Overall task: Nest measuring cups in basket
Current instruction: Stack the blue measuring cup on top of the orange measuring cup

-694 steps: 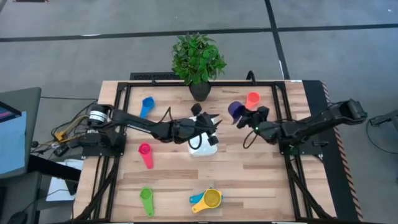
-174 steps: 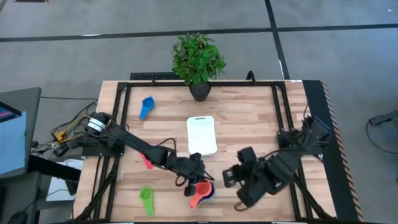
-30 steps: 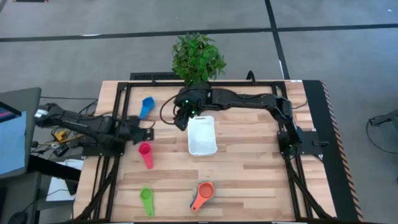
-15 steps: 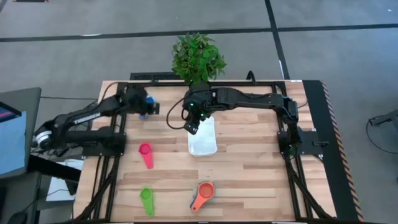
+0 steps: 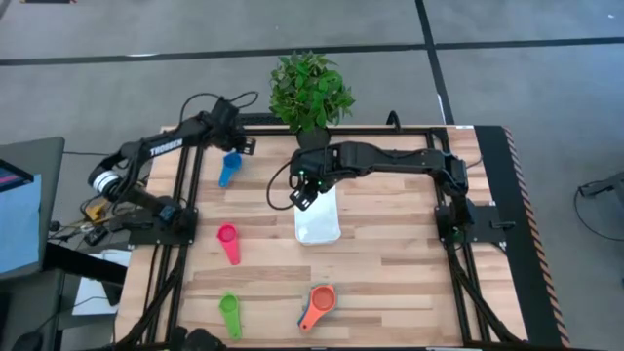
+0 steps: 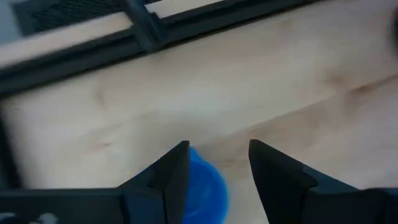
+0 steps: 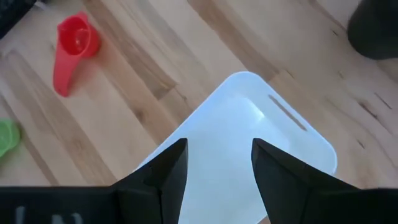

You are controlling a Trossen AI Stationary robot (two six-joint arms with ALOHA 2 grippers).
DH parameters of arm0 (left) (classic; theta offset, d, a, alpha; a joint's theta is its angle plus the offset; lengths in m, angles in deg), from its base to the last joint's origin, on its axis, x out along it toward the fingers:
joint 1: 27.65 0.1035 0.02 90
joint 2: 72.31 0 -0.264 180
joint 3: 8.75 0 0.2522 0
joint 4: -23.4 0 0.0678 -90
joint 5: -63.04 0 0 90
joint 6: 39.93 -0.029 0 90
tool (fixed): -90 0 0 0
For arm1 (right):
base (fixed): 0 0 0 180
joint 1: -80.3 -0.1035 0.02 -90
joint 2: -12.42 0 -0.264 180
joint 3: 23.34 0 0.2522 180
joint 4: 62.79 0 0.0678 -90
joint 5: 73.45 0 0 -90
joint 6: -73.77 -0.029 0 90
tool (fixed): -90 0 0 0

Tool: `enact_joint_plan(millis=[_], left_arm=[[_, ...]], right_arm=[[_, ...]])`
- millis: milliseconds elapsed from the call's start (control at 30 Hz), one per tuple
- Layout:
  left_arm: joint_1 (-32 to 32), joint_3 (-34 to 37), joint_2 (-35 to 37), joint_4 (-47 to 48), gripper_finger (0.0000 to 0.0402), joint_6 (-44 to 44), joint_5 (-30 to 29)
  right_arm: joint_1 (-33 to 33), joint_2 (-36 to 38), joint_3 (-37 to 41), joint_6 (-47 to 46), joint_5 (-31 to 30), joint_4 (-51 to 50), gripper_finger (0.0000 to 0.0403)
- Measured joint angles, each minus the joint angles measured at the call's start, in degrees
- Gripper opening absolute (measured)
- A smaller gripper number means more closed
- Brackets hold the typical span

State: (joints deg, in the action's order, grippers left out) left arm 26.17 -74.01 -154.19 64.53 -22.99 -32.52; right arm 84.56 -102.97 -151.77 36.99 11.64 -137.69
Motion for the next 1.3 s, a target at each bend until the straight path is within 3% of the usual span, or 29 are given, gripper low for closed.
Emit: enact_joint_plan(millis=[133,500,633,900,1100,1300], left_arm=[[1.0,-2.1,-3.7,3.6,0.0155,-6.5,-2.2],[4.4,-2.2,-9.3,9.3,0.0151,-12.5,-2.7],[5.3,-2.2,-11.1,8.3,0.0119,-13.8,-2.5],[5.2,-2.2,-11.9,6.3,0.0009,-15.9,-1.6],[4.3,-2.3,-11.0,12.3,0.0004,-11.8,1.3],[-0.7,-2.3,-4.4,16.0,0.0002,-7.6,0.9]], right_arm=[[-0.2,0.0,0.0,-0.7,0.0,-0.1,0.0198],[-0.1,0.0,0.0,-0.8,0.0,-0.1,0.0198],[-0.1,0.0,0.0,-0.8,0.1,0.0,0.0194],[-0.7,0.0,0.0,-0.9,0.1,0.1,0.0192],[-1.6,0.0,0.0,-0.9,0.2,0.2,0.0186],[-2.8,0.0,0.0,0.7,0.2,0.1,0.0178]])
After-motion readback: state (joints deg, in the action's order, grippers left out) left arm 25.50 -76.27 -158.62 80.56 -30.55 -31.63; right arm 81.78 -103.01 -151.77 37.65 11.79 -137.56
